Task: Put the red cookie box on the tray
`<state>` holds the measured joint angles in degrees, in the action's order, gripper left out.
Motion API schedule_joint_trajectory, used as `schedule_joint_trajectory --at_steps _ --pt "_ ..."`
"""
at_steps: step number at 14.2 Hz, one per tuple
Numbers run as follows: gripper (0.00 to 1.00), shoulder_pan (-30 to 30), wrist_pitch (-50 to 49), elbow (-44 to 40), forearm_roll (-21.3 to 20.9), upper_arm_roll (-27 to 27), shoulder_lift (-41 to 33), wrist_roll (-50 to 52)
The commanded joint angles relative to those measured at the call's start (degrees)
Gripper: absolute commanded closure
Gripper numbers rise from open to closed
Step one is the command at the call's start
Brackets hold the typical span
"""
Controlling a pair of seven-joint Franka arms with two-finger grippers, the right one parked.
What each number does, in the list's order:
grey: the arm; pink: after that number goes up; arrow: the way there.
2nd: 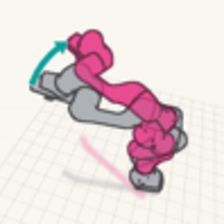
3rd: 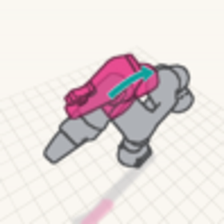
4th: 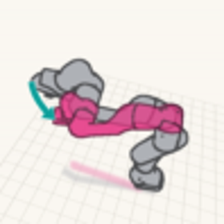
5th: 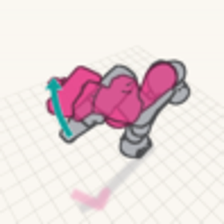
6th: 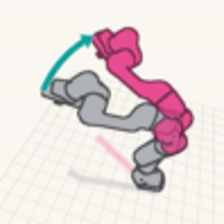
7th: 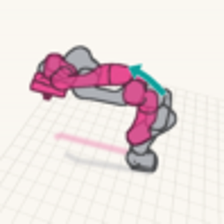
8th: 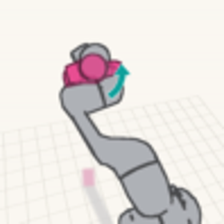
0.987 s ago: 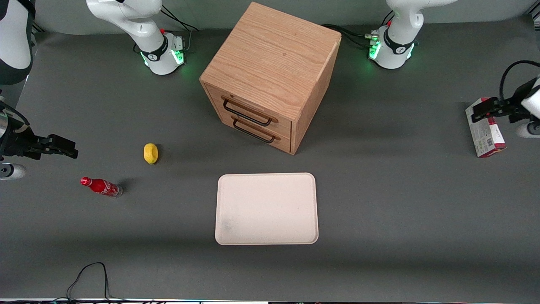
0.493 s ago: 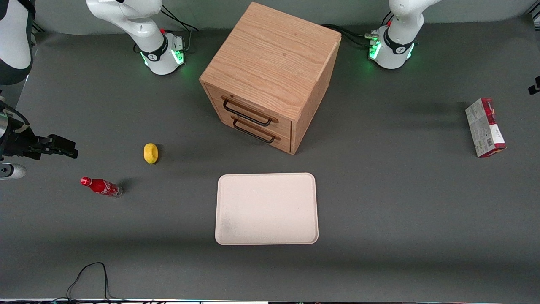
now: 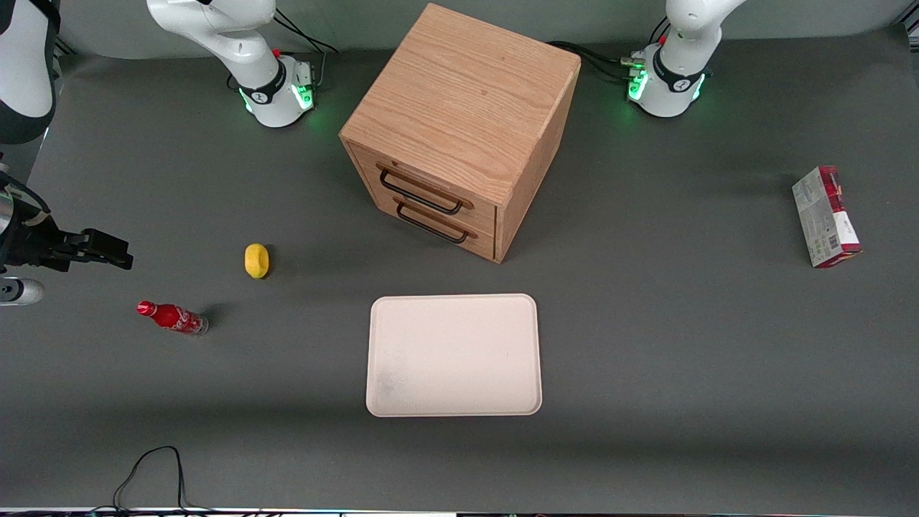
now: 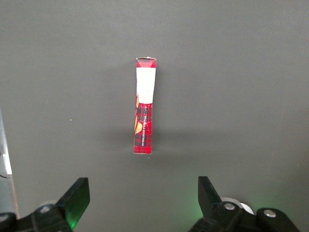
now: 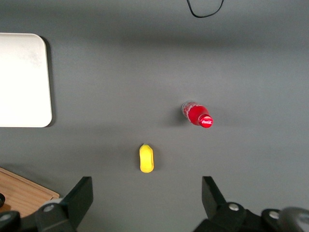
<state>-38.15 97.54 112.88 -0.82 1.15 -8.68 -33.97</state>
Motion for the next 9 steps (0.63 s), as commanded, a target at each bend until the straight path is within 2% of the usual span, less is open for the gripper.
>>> schedule_joint_trajectory --at_steps 1,5,9 --pt "0.00 -0.5 5.4 7.5 -0.2 0.9 -2.4 -0.7" --pt "0.00 0.1 14.7 16.1 -0.3 1.1 -1.8 -1.8" --pt "0.00 0.4 20.3 18.2 -0.2 1.2 3.2 -5.3"
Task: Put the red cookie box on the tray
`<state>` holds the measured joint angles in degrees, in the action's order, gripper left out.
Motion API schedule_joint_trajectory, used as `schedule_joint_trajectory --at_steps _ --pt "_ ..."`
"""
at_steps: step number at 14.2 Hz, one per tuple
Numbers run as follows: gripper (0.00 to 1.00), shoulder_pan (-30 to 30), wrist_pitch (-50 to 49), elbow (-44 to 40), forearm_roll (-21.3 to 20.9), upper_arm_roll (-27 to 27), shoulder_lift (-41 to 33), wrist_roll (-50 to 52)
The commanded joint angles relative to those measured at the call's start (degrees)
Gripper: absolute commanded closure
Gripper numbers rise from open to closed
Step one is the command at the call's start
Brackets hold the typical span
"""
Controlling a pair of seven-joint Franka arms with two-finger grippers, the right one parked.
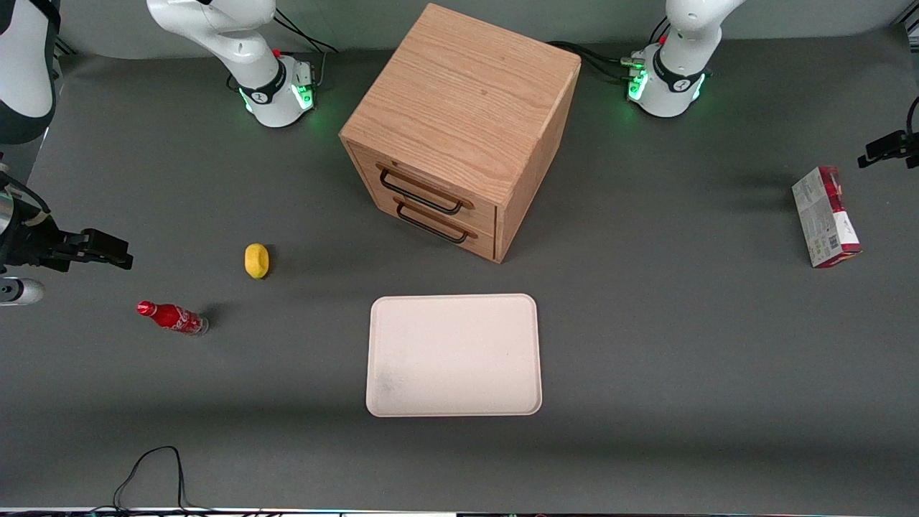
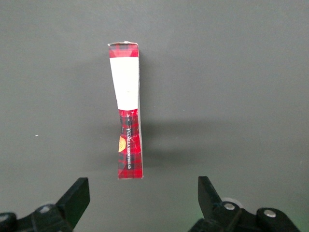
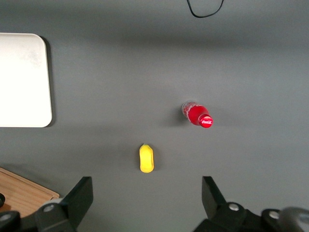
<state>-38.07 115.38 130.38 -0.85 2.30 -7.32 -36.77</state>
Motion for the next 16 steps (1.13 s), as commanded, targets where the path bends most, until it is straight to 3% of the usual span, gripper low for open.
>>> schedule_joint_trajectory --at_steps 1,9,16 --pt "0.00 0.5 4.4 0.9 -0.3 0.1 3.1 -3.4" --pt "0.00 -0.2 24.5 7.3 -0.2 0.0 12.6 -7.3" --pt "0.00 -0.2 29.8 7.2 -0.3 -0.1 17.2 -7.7"
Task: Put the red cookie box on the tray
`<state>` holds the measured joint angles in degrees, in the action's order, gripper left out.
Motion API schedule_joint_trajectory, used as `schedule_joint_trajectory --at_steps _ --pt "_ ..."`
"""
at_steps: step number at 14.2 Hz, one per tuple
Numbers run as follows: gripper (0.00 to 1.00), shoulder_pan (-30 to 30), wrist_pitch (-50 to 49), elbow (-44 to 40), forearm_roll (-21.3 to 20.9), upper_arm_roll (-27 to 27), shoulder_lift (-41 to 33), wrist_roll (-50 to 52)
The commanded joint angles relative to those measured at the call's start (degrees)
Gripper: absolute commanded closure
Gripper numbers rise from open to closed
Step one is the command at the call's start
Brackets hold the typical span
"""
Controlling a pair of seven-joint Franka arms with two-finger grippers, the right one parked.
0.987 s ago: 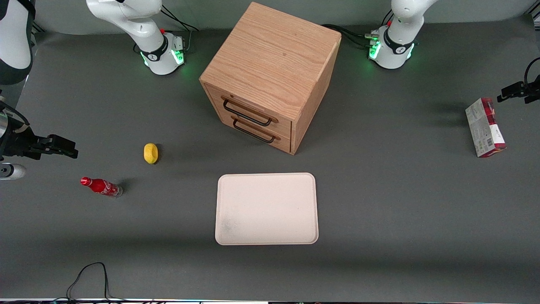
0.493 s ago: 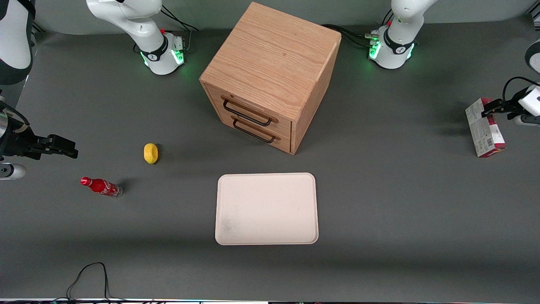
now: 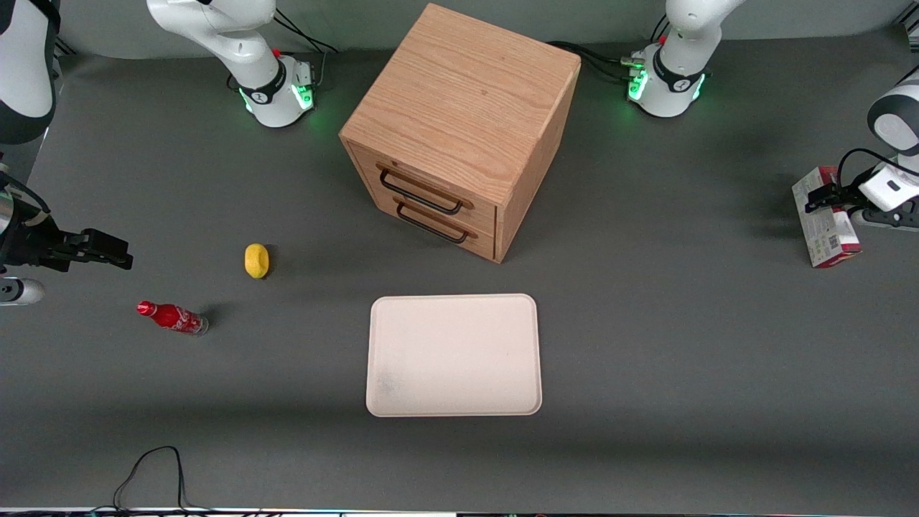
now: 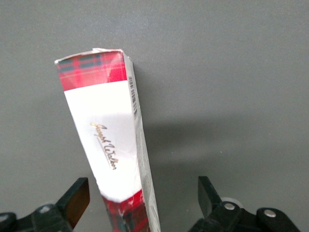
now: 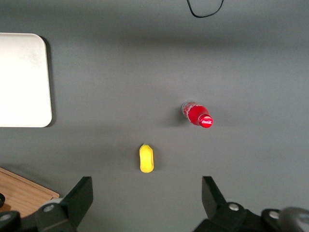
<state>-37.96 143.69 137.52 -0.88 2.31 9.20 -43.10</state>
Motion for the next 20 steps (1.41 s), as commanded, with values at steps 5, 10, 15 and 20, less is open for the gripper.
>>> schedule_joint_trajectory --at_steps 5,10,15,20 --pt "0.00 -1.5 1.5 -0.3 -0.3 -0.3 0.7 -2.5" --pt "0.56 -1.5 1.6 -0.2 -0.3 -0.3 0.8 -2.4" --pt "1.00 -1.3 1.6 -0.3 -0.3 -0.3 1.1 -2.5" --pt "1.00 -1.3 -0.9 -1.4 -0.3 -0.3 0.2 -3.2"
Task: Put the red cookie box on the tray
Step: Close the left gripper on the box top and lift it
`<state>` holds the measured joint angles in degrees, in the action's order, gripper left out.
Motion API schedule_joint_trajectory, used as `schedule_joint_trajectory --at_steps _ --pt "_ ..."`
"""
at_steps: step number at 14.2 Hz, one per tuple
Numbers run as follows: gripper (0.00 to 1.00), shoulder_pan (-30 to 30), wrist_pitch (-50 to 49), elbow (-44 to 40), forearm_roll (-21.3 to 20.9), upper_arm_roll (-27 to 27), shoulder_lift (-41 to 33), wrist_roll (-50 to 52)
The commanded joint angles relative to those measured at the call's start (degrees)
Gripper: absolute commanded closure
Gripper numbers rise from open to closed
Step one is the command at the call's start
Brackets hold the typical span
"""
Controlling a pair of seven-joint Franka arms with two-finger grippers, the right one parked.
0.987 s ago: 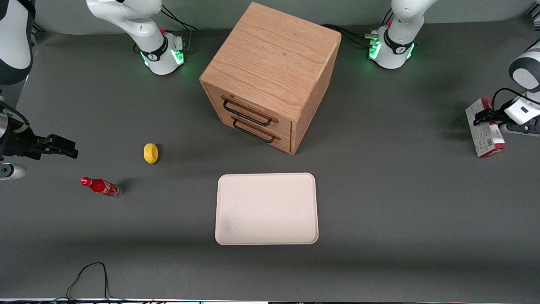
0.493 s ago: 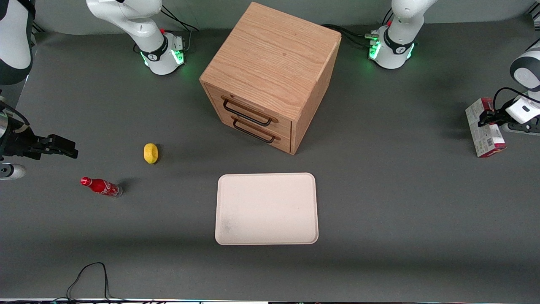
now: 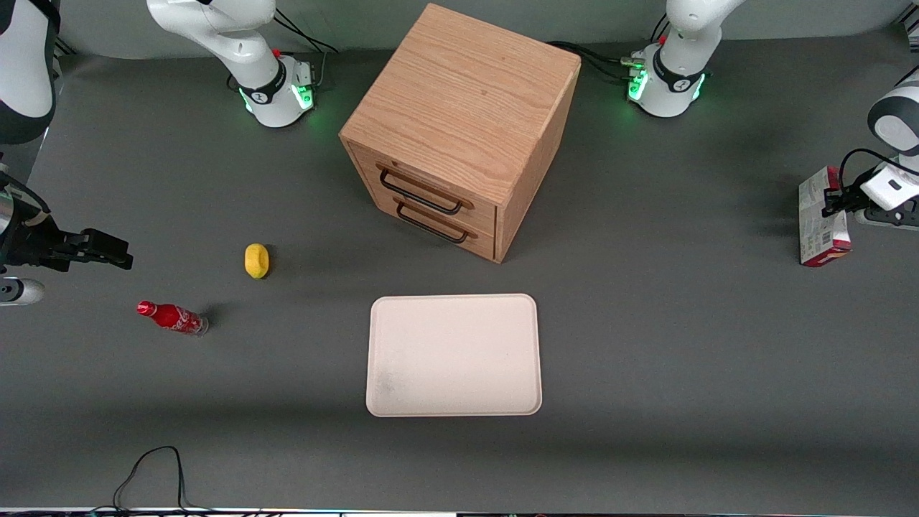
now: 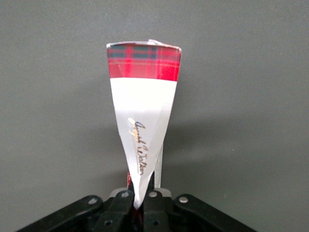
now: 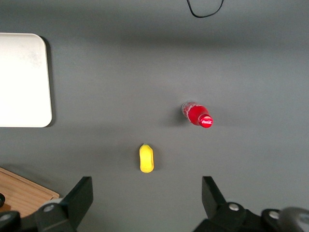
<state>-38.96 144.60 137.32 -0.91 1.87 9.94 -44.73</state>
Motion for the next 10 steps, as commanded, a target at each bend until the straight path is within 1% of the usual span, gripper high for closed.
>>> schedule_joint_trajectory --at_steps 1,4,7,8,10 --pt "1.00 -0.5 -4.3 -2.5 -0.2 0.2 -1.1 -1.9" --pt "1.00 -0.3 -15.2 -7.3 -0.2 0.2 -5.5 -0.7" --pt "1.00 -0.2 -24.7 -11.7 -0.2 0.2 -10.5 6.4" --pt "1.00 0.0 -28.5 -14.0 -0.2 0.3 -11.4 9.2" --pt "1.00 0.2 -36.5 -20.0 -0.2 0.5 -12.2 11.4"
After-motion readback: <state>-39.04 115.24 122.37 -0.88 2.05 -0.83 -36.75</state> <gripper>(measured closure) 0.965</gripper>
